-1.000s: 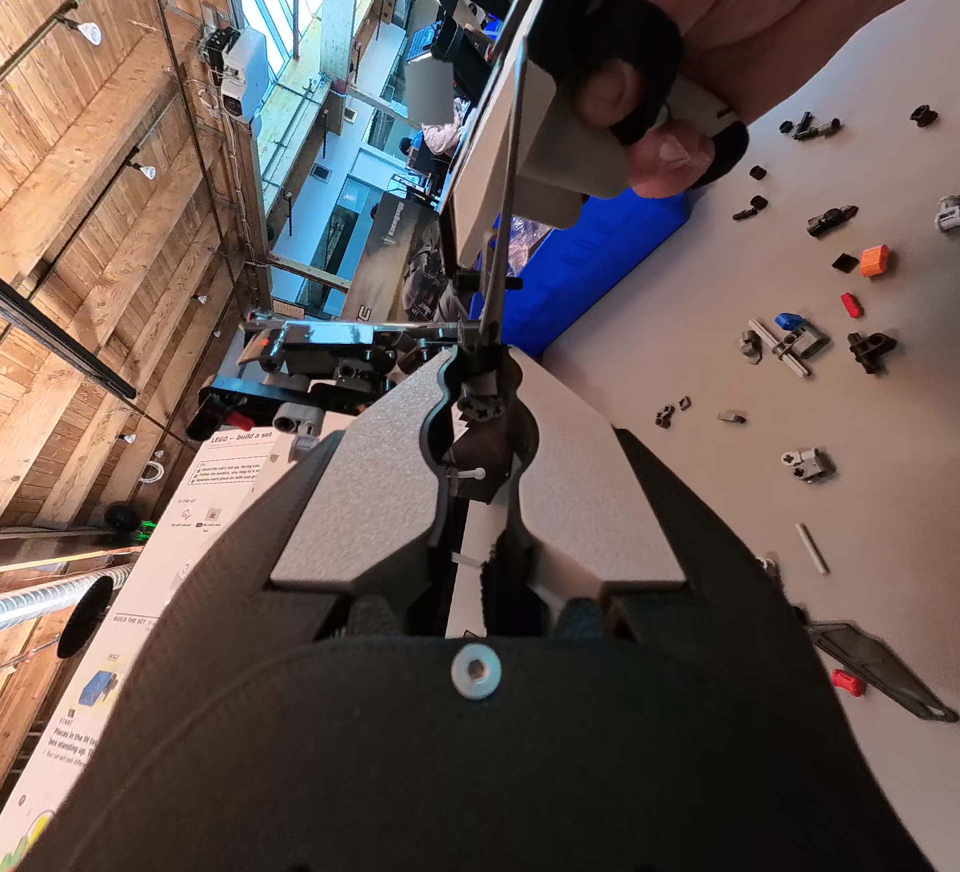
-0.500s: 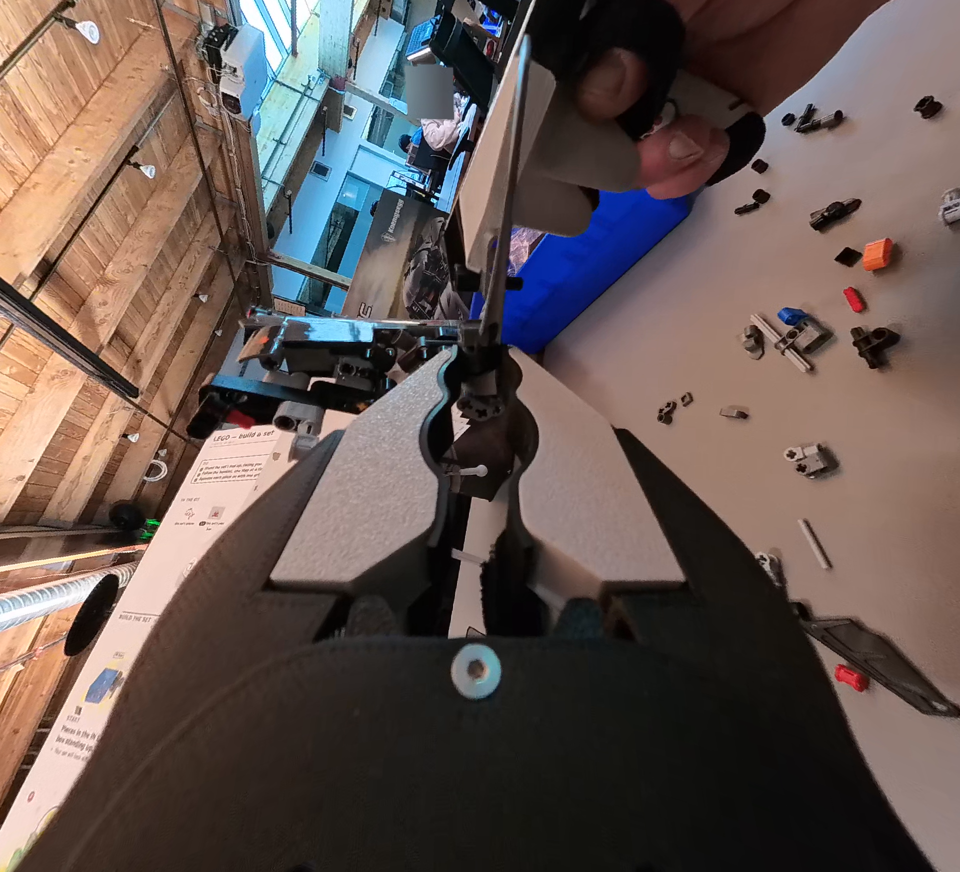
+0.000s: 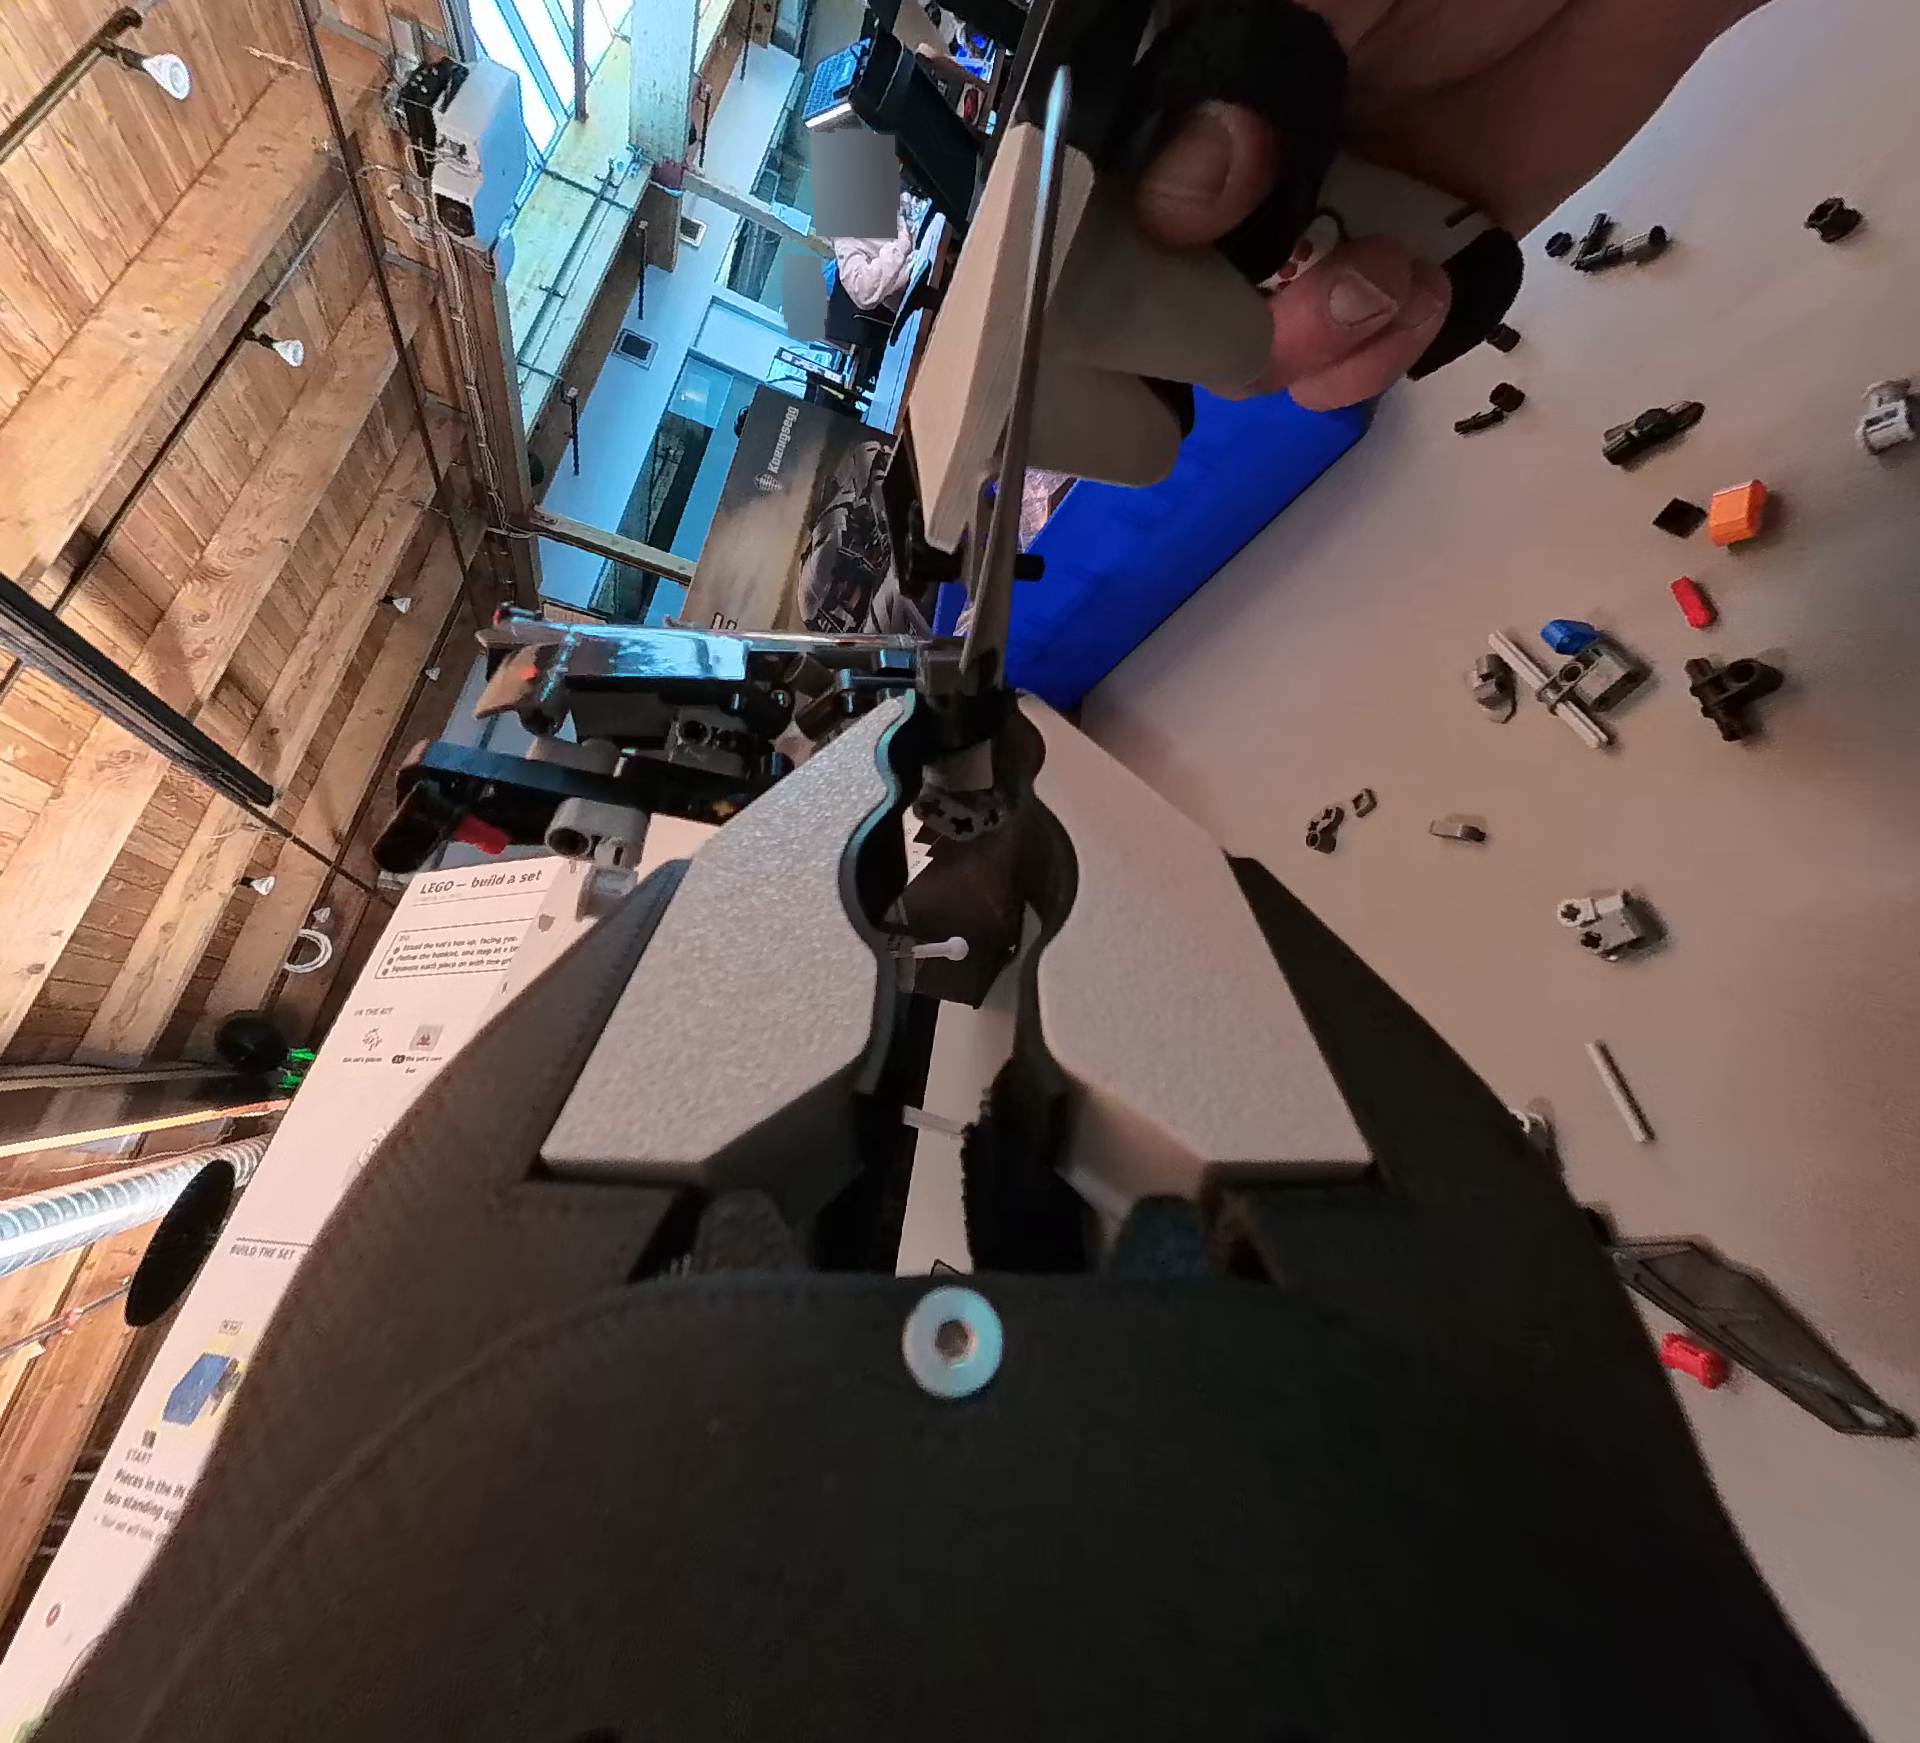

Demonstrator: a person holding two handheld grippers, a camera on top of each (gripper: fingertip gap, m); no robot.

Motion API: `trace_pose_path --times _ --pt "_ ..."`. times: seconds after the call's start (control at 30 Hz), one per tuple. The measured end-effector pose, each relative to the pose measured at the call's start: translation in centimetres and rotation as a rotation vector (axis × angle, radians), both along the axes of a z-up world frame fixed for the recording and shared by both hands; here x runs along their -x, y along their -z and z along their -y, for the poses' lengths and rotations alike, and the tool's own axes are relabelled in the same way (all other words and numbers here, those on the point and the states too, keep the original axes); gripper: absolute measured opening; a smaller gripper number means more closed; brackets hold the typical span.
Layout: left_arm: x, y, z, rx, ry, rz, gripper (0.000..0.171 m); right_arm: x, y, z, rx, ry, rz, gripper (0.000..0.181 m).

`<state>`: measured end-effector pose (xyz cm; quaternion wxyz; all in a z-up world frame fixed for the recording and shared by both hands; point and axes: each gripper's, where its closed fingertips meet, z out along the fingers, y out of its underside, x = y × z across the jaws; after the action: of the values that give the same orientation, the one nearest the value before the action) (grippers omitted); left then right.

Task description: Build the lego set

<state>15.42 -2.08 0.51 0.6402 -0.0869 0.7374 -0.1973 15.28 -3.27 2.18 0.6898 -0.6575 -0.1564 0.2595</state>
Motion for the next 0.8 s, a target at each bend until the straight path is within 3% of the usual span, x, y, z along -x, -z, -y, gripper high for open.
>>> trace_pose_path --times 0.57,0.8 --pt "0.07 -0.2 0.03 0.0 -0.001 0.006 0.012 -0.57 -0.26 0.54 0.006 -0.028 -0.054 0.018" --pt "0.08 -0.19 0.12 -0.002 0.001 0.006 0.011 -0.81 -0.4 0.51 -0.005 -0.004 -0.049 0.01"
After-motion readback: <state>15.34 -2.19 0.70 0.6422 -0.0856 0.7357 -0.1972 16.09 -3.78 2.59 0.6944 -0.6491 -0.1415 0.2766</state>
